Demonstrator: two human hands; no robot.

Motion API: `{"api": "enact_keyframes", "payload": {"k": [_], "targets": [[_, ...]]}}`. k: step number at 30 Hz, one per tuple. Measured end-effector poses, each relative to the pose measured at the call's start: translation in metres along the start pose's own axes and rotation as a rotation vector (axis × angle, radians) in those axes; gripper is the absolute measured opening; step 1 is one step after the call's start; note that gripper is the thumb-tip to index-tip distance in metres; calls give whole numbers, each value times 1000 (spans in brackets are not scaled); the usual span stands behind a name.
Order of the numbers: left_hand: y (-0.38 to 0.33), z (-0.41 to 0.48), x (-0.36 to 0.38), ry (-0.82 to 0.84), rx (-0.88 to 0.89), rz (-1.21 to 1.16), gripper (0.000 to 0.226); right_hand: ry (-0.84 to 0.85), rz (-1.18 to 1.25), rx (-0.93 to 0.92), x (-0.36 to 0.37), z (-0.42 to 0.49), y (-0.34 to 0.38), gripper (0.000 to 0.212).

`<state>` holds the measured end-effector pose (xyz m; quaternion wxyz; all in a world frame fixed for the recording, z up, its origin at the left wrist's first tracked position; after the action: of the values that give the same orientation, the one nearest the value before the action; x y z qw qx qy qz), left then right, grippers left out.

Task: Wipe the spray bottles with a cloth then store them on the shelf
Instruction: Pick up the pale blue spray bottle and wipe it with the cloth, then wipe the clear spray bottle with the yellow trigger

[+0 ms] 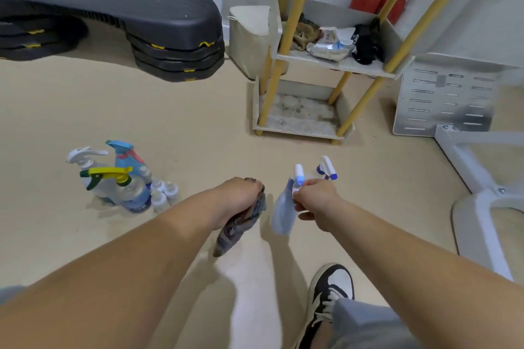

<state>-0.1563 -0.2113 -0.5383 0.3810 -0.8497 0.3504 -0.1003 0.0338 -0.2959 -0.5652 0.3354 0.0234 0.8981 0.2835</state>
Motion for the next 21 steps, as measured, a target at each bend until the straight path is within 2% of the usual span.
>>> {"api": "enact_keyframes", "payload": {"k": [4, 6, 9, 12, 16, 19, 21], "targets": [[15, 22, -9, -2, -44, 57, 32, -56, 135, 139, 8, 45, -43, 15], [18, 31, -10, -16, -60, 93, 27, -104, 153, 92, 6, 66, -51, 16], [27, 47, -11, -77, -116, 97, 36, -176, 146, -2, 1, 89, -59, 27], [35, 59, -4, -87, -127, 122, 43, -212, 187, 8, 1, 102, -77, 25], [39, 63, 11, -36, -125, 163, 42, -188, 318, 95, 19, 104, -102, 16], [41, 64, 13, -24, -129, 183, 45, -131, 344, 156, 32, 98, -105, 24], [41, 62, 12, -26, -122, 192, 45, -33, 293, 237, 42, 90, -107, 37]]}}
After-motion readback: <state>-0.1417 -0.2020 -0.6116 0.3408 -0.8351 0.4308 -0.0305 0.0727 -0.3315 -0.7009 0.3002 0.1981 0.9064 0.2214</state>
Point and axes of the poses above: each hand's wrist, its own z-axis towards the middle knuckle, its own x-axis out of the palm, y = z × x, the point moved 10 cm from there along z, towards the middle knuckle, and after that the axes turned 12 degrees about -z, right-handed, at the moved point
